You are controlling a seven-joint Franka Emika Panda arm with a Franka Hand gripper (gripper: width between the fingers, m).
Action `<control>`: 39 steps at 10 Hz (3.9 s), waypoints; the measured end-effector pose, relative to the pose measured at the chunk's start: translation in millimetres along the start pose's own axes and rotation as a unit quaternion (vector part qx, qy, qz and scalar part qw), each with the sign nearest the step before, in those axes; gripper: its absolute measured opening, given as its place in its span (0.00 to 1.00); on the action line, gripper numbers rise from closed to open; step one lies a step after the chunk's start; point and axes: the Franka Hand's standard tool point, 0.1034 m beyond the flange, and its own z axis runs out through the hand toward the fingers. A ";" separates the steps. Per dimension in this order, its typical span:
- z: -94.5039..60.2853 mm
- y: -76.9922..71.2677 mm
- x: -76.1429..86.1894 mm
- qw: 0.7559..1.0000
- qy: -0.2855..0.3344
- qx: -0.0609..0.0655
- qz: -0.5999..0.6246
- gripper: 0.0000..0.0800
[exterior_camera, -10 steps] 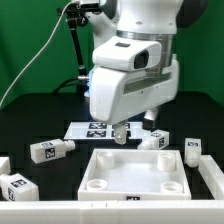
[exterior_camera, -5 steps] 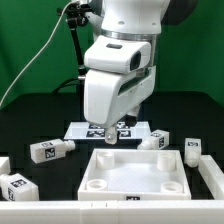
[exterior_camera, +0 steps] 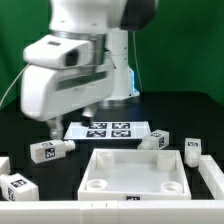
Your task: Assemble one leg
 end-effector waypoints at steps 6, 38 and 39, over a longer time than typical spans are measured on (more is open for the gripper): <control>6.9 4.3 -14.9 0.992 0.009 0.003 0.122 0.81; 42.5 -16.6 -93.6 0.542 -0.117 0.304 0.775 0.81; 43.7 -18.2 -94.2 0.538 -0.132 0.320 0.769 0.81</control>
Offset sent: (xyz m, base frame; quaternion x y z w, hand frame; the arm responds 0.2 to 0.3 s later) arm 0.0000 0.0000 0.0000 0.0000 0.0000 0.0000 1.0000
